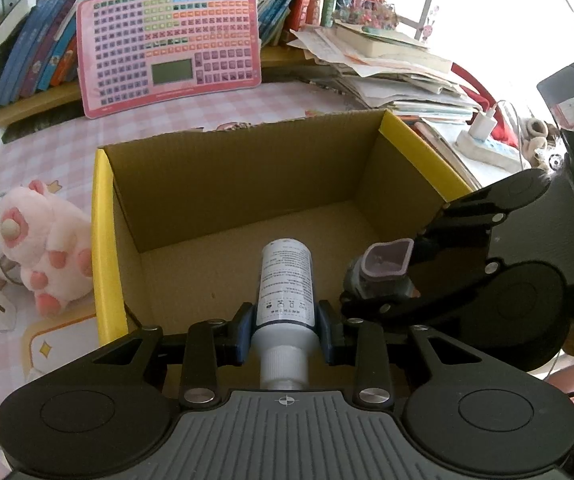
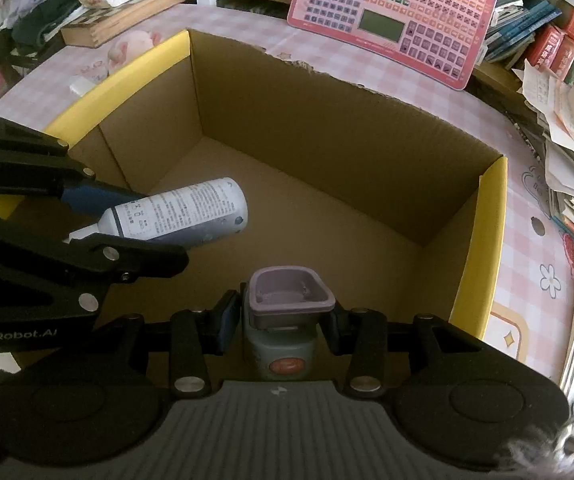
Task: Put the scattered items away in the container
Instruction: 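Open the right tool to drop the toy into the box while the left tool releases the bottle, then lift both open tools out of the yellow box toward the remaining items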
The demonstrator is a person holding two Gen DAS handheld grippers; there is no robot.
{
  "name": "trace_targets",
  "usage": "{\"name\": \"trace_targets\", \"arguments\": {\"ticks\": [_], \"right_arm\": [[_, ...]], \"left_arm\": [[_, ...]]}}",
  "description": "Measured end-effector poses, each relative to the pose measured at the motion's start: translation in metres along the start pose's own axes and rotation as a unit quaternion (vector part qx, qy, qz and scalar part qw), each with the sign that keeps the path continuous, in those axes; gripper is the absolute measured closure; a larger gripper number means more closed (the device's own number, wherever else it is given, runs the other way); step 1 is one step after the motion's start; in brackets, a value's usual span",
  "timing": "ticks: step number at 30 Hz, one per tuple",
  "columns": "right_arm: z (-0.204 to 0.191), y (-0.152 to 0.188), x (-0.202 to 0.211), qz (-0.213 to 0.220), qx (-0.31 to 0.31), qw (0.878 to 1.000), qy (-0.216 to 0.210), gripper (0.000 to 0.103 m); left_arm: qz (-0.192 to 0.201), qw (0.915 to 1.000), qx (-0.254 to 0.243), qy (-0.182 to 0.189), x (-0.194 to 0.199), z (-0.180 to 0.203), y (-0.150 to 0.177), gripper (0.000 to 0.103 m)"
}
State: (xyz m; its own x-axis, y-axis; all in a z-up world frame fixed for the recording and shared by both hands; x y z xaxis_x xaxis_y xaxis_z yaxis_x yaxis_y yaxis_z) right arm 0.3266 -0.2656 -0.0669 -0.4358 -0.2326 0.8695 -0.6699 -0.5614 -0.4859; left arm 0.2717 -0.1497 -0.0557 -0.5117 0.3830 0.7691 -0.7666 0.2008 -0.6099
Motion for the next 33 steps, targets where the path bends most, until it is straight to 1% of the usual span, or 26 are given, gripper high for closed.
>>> {"name": "trace_targets", "arguments": {"ticks": [2, 5, 8, 11, 12, 26, 27, 29, 33], "right_arm": [[0.0, 0.0, 0.0, 0.002, -0.001, 1.0, 0.0, 0.061], [-0.001, 0.0, 0.002, 0.009, -0.003, 1.0, 0.002, 0.056], [-0.001, 0.0, 0.006, 0.016, -0.008, 1.0, 0.004, 0.052], [-0.002, 0.0, 0.012, 0.025, -0.013, 1.0, 0.003, 0.048], [-0.002, 0.0, 0.014, 0.028, -0.014, 0.999, 0.003, 0.047], [-0.008, 0.003, 0.039, 0.056, -0.029, 0.998, 0.022, 0.044], [-0.009, 0.003, 0.042, 0.058, -0.031, 0.998, 0.023, 0.044], [-0.012, 0.003, 0.046, 0.064, -0.037, 0.997, 0.028, 0.044], [-0.02, 0.004, 0.056, 0.083, -0.051, 0.994, 0.045, 0.042]], "left_arm": [[0.007, 1.0, 0.001, -0.001, 0.003, -0.001, 0.001, 0.071], [0.022, 0.9998, 0.003, -0.001, 0.01, -0.002, 0.001, 0.067], [0.036, 0.9993, 0.008, -0.002, 0.019, -0.002, 0.0, 0.066], [0.049, 0.9987, 0.011, -0.007, 0.028, -0.003, 0.001, 0.06], [0.053, 0.9985, 0.013, -0.008, 0.031, -0.004, 0.002, 0.059], [0.093, 0.9954, 0.023, -0.01, 0.062, -0.008, 0.012, 0.058], [0.095, 0.9951, 0.024, -0.011, 0.065, -0.009, 0.014, 0.057], [0.101, 0.9944, 0.026, -0.011, 0.071, -0.011, 0.016, 0.051], [0.117, 0.9928, 0.023, -0.007, 0.086, -0.015, 0.021, 0.049]]}}
Point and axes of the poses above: each gripper's, at about its wrist camera, not at the fingertips, and x roughly against the way its jaws point, z to its right, y to its underside, the point moved 1 cm from there along -x, roughly the way its jaws point, and after that the axes turned 4 degrees about y, right-handed, at the moved point
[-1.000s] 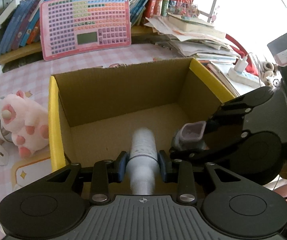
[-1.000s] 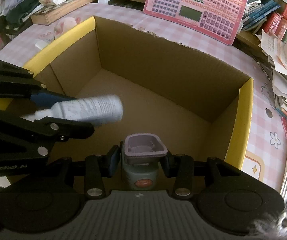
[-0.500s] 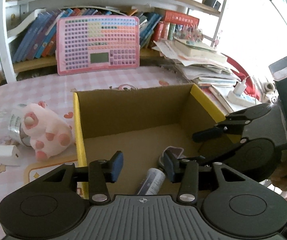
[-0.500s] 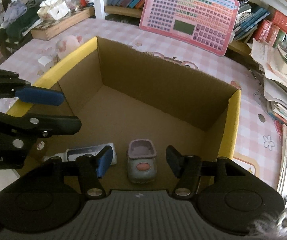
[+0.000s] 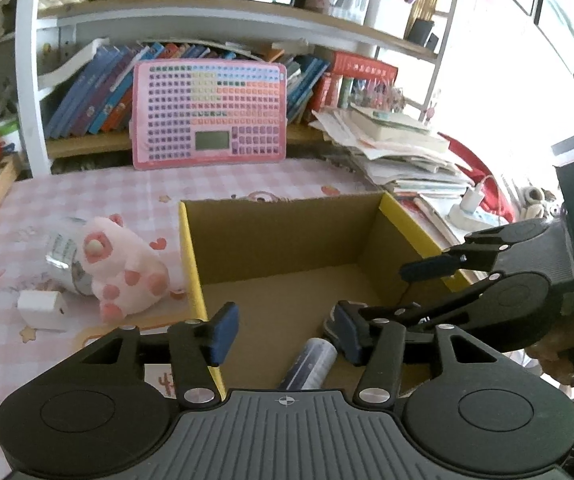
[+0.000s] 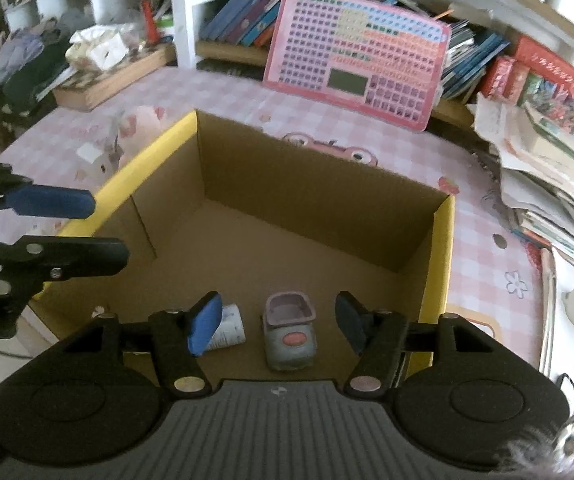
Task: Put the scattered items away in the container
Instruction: 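Lift both open tools out of the yellow box toward the remaining items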
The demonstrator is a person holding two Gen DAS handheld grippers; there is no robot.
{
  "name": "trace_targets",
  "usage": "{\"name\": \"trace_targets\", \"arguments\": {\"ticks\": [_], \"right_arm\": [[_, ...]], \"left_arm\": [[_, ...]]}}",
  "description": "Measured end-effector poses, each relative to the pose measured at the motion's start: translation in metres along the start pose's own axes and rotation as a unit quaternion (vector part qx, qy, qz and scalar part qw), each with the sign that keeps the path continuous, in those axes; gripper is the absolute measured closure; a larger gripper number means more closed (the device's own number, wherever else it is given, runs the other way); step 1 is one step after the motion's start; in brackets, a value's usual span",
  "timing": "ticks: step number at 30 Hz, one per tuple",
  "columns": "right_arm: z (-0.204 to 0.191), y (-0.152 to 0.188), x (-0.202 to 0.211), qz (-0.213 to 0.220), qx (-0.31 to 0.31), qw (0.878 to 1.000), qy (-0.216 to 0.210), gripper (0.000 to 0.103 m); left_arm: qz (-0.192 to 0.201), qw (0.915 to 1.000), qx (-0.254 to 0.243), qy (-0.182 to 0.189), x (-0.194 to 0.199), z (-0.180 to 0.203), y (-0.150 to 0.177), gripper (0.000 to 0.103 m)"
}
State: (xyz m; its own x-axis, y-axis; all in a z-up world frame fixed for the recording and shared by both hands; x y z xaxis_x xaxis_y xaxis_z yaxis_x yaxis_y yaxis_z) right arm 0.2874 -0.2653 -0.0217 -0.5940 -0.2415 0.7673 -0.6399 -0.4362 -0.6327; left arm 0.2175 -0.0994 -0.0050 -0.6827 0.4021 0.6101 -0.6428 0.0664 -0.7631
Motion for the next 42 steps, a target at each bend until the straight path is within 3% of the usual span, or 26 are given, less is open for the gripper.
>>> {"name": "trace_targets", "arguments": {"ticks": [18, 24, 26, 29, 42], "right_arm": [[-0.057, 0.012, 0.059, 0.038, -0.056, 0.995, 0.075, 0.039], [-0.078, 0.022, 0.09, 0.089, -0.093, 0.984, 0.121, 0.039], [-0.083, 0.027, 0.097, 0.099, -0.109, 0.98, 0.136, 0.038], [-0.093, 0.037, 0.107, 0.111, -0.132, 0.973, 0.156, 0.036], [-0.15, 0.074, 0.115, 0.103, -0.173, 0.961, 0.192, 0.033]], "left_arm": [[0.035, 0.9983, -0.021, 0.042, 0.068, -0.034, 0.023, 0.045], [0.05, 0.9973, -0.027, 0.047, 0.095, -0.049, 0.035, 0.043], [0.054, 0.9972, -0.027, 0.045, 0.104, -0.055, 0.04, 0.035], [0.055, 0.9973, -0.023, 0.043, 0.115, -0.065, 0.048, 0.034], [0.041, 0.9985, -0.027, 0.023, 0.151, -0.104, 0.083, 0.028]]}}
Point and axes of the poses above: each gripper's, at about its wrist camera, not at the fingertips, and x roughly against the way its jaws point, z to its right, y to its underside, the point moved 1 cm from there along -x, roughly the way its jaws point, and after that the axes turned 4 degrees about y, right-handed, at the moved point
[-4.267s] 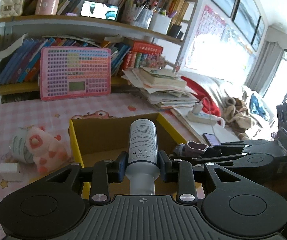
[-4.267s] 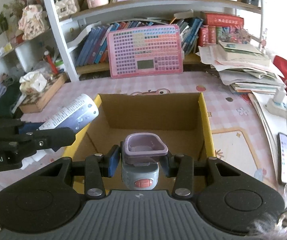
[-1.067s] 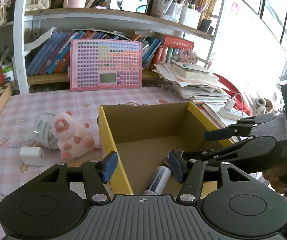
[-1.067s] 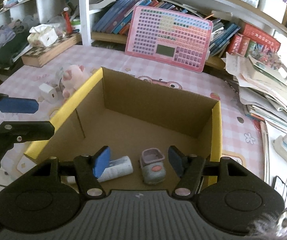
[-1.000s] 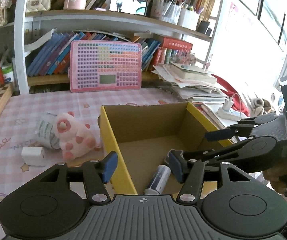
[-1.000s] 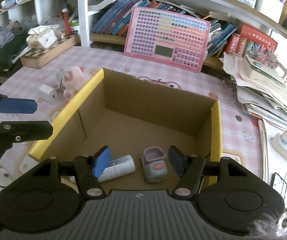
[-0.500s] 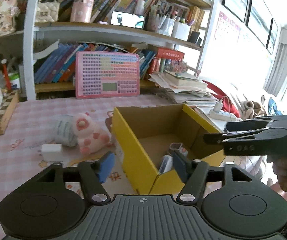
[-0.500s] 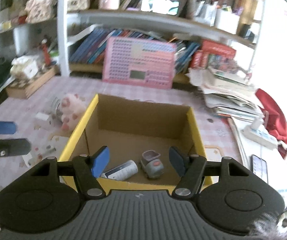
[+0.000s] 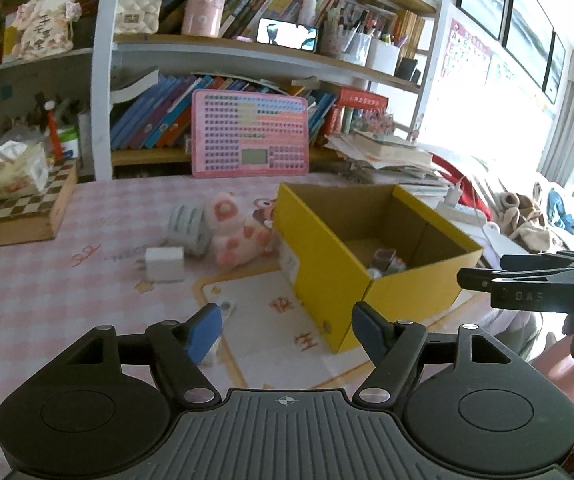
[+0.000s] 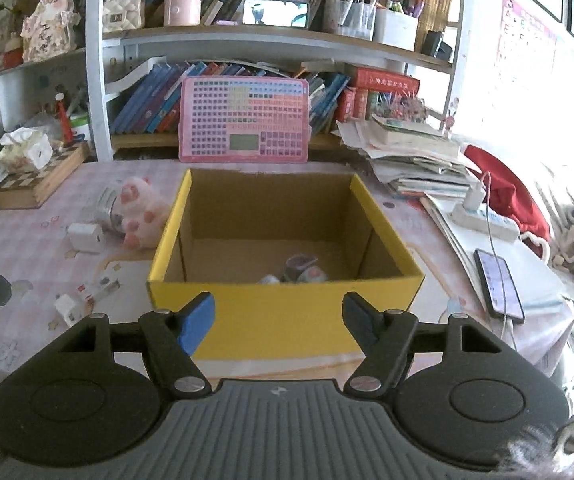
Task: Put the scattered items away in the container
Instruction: 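Lift both open tools out of the yellow box toward the remaining items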
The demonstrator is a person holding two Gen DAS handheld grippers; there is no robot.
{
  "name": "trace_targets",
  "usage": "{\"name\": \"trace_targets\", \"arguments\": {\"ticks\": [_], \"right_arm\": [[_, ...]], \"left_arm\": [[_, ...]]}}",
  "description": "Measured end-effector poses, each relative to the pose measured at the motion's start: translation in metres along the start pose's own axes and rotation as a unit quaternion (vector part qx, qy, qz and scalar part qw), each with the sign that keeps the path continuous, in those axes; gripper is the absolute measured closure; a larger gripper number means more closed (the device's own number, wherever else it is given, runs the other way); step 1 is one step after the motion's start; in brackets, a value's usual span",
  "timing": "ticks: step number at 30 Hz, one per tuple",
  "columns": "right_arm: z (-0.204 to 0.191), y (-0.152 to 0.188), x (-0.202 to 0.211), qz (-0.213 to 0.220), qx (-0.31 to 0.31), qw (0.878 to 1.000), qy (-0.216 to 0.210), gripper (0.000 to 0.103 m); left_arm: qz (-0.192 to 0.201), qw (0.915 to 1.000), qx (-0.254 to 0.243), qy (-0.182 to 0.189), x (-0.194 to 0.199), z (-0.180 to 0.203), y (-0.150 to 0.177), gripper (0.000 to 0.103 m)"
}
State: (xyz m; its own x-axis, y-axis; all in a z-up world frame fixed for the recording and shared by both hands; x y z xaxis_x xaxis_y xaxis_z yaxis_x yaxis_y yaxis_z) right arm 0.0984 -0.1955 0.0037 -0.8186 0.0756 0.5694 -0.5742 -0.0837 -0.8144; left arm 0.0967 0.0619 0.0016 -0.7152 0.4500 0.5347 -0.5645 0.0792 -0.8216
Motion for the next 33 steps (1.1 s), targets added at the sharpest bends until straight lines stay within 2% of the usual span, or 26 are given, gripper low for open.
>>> {"name": "trace_targets", "arguments": {"ticks": [4, 14, 21, 27, 33], "right_arm": [[-0.015, 0.012, 0.004, -0.009, 0.005, 1.0, -0.002, 0.032], [-0.054, 0.032, -0.001, -0.04, 0.039, 0.998, -0.03, 0.031], [-0.083, 0.03, -0.006, -0.046, 0.066, 0.994, -0.073, 0.031], [-0.105, 0.019, -0.005, -0.041, 0.066, 0.991, -0.112, 0.036], [-0.121, 0.014, -0.005, -0.036, 0.082, 0.987, -0.131, 0.037]], "left_arm": [[-0.002, 0.9999, -0.008, -0.013, 0.006, -0.008, 0.008, 0.024], [-0.019, 0.999, 0.005, -0.04, 0.011, -0.032, 0.028, 0.024], [-0.031, 0.9982, 0.006, -0.052, 0.011, -0.04, 0.036, 0.023], [-0.031, 0.9979, -0.003, -0.057, 0.009, -0.043, 0.037, 0.023], [-0.031, 0.9977, -0.015, -0.059, 0.009, -0.043, 0.037, 0.023]]}}
Point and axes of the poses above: each gripper's, at about its wrist camera, not at the fingertips, and x roughly against the way its jaws point, z to its right, y to its underside, the point moved 1 cm from there along -x, roughly the way its jaws point, and after that the axes turned 4 degrees about y, right-handed, at the moved point
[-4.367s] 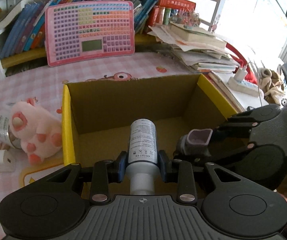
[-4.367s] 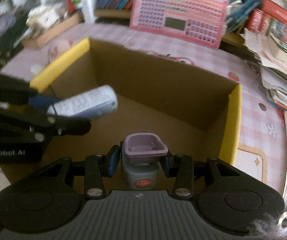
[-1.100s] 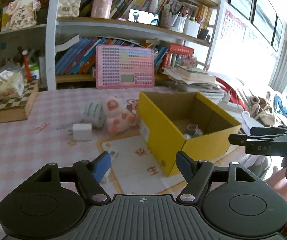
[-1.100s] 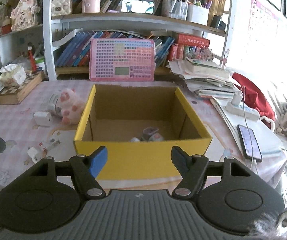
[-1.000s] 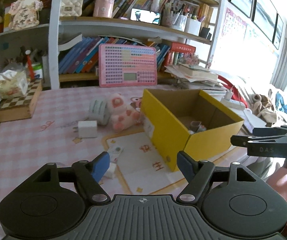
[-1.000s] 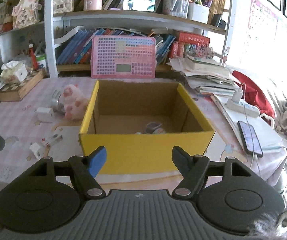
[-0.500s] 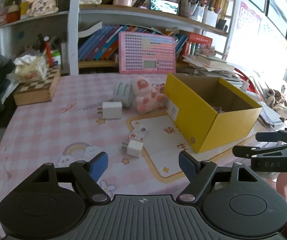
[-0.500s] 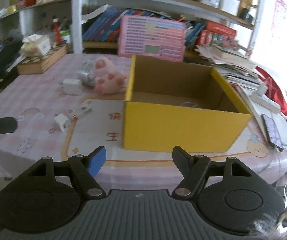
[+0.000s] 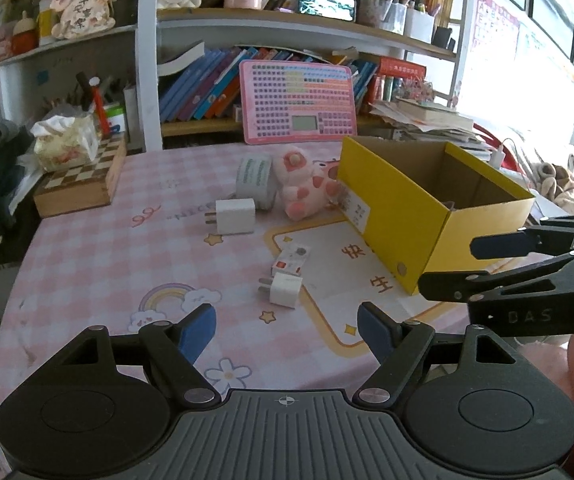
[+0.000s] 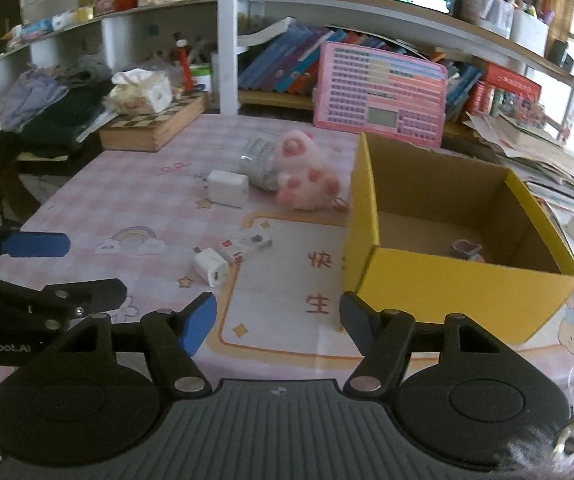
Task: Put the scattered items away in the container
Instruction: 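Lift both open tools out of the yellow box toward the remaining items, then lower the left tool toward a white charger while the right tool approaches the white-red package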
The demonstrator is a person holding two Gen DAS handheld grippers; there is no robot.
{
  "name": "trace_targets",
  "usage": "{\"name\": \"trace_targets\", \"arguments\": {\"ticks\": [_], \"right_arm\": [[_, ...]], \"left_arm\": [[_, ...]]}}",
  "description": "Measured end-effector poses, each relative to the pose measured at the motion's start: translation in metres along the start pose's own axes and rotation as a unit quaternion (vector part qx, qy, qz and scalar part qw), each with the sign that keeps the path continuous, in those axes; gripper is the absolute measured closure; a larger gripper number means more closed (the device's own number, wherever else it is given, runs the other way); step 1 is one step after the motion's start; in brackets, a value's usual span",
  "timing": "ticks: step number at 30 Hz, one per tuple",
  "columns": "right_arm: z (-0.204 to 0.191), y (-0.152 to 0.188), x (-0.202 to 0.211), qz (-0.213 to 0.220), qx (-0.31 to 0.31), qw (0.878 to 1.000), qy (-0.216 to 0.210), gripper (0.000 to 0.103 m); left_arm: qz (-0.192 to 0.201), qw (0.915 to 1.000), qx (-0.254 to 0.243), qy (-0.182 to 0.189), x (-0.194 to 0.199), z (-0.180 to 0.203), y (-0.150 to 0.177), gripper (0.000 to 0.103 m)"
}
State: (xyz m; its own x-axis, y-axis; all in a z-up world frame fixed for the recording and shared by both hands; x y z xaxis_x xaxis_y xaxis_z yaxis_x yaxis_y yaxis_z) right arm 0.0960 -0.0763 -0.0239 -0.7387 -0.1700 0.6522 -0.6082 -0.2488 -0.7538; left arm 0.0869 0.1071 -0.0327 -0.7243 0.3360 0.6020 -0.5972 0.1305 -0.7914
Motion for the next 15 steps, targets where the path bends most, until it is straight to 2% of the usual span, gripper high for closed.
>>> {"name": "trace_targets", "arguments": {"ticks": [8, 15], "right_arm": [[-0.004, -0.005, -0.008, -0.01, 0.004, 1.0, -0.015, 0.037], [-0.007, -0.016, -0.021, -0.017, 0.025, 0.999, -0.035, 0.043]], "left_arm": [[-0.007, 1.0, 0.002, -0.001, -0.002, -0.001, 0.002, 0.023], [-0.01, 0.9999, 0.012, -0.003, -0.012, -0.001, 0.001, 0.023]]}}
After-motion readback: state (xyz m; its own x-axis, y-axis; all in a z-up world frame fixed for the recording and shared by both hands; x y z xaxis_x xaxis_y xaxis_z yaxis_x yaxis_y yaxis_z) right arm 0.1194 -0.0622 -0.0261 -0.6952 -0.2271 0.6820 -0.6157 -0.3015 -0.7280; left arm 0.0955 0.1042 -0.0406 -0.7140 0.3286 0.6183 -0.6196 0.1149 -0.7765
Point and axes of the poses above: each gripper's, at about its wrist camera, not at the fingertips, and x roughly against the way its jaws point, z to its right, y to its underside, the point moved 1 cm from there along -x, roughly the way its jaws point, and after that the axes turned 4 degrees about y, right-handed, at the moved point
